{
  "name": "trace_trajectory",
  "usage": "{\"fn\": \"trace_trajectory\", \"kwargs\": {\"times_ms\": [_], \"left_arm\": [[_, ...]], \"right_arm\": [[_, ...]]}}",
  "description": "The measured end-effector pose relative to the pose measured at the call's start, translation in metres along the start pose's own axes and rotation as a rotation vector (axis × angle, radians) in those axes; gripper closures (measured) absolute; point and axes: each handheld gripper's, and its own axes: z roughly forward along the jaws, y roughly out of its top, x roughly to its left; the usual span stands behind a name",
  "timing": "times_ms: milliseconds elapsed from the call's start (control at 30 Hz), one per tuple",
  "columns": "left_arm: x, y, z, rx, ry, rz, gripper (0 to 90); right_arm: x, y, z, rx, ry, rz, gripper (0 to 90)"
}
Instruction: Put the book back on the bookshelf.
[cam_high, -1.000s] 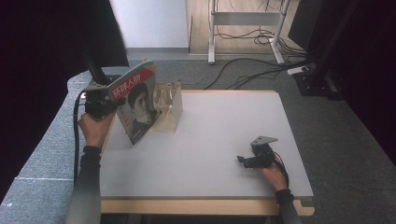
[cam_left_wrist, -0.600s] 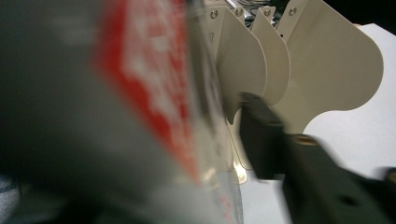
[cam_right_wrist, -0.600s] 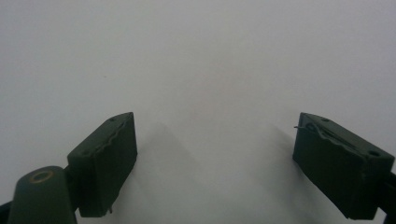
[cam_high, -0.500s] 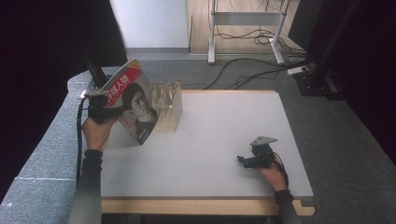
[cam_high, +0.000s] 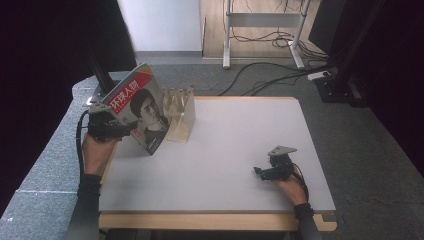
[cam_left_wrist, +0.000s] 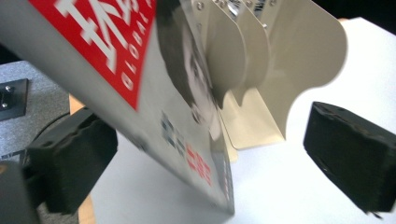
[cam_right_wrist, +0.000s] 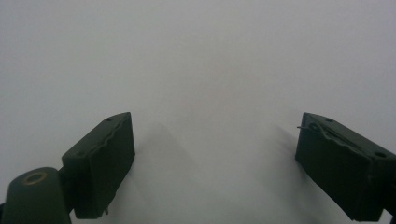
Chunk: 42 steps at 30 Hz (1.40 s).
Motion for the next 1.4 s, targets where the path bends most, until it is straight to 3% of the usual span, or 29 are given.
{"fn": "trace_trajectory", "kwargs": {"times_ms": [300,600,867,1100,1400], "left_arm": [[-0.020,-0.019,-0.020,-0.022,-0.063,0.038,0.0],[-0.053,-0.032,-0.024,-0.042,-0.122,0.103,0.0],[-0.086,-0.040,0.007,0.007,-0.223,0.159,0.0],[-0.115,-0.052,0.049,0.061,-0.275,0.223,0.0],[-0.136,-0.063,0.082,0.105,-0.315,0.243,0.0]], "right_arm": [[0.000,0.000,0.000,0.001,0.001,0.001,10.8],[0.000,0.000,0.000,0.000,0.000,0.000,10.8],[0.000,0.000,0.000,0.000,0.000,0.000,10.8],[0.000,0.000,0.000,0.001,-0.001,0.000,10.8],[0.000,0.000,0.000,0.001,-0.002,-0.001,10.8]]}}
